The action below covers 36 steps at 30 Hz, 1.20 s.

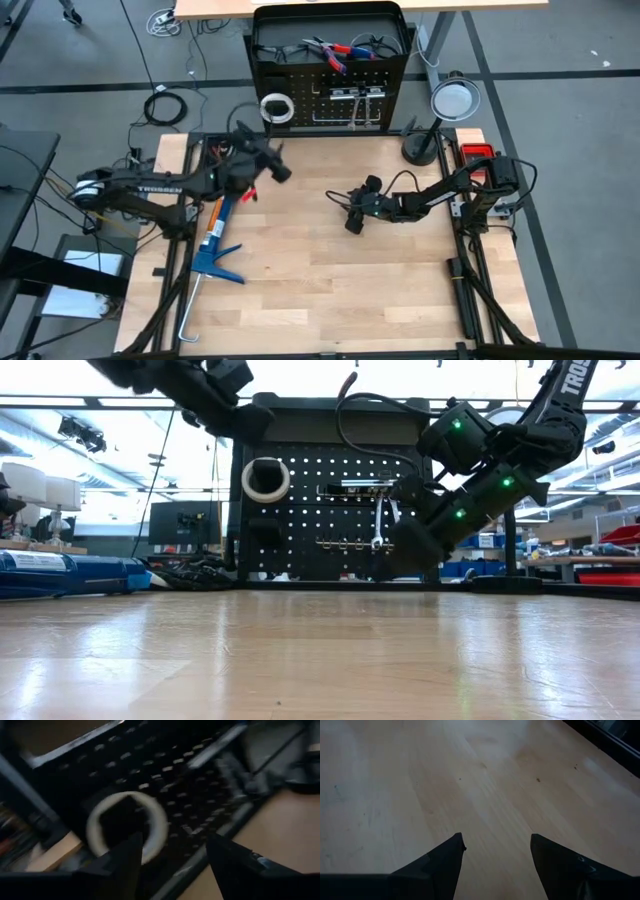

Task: Hang tools onto peg board
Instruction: Remove the blue-orange pliers from the black peg board

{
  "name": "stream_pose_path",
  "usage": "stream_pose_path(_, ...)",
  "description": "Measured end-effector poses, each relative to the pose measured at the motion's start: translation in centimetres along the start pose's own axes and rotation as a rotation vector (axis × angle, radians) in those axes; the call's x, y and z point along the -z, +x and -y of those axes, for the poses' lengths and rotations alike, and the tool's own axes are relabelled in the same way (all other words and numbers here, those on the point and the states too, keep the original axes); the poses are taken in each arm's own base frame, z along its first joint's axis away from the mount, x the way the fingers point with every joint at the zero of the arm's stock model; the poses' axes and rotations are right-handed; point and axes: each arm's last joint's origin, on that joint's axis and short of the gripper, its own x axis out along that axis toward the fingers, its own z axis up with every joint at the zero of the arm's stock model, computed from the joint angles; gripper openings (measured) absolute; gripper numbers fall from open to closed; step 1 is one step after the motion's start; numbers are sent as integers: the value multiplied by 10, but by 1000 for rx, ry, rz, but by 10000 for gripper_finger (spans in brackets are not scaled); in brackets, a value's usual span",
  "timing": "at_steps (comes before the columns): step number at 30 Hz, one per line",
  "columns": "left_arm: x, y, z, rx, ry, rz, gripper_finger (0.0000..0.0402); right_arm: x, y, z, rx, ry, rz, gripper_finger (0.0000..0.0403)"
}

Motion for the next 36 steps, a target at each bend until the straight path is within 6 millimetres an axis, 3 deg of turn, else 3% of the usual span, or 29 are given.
stream_pose_path(6,31,-18,19,133,-41,132,222,1,-1,-2,-5,-8,-5,241)
stream_pose_path(14,63,-24,24,218,-95,128,223,-11,0,-3,-18,100,81,241)
stream_pose_path(21,71,-24,27,265,-240,53,223,-61,2,-15,-39,127,187,241)
stream_pose_path(27,75,-24,29,282,-266,15,223,-105,1,-20,59,-3,81,240)
stream_pose_path(36,81,-26,34,415,-304,-49,223,-208,-35,-7,276,-244,21,240)
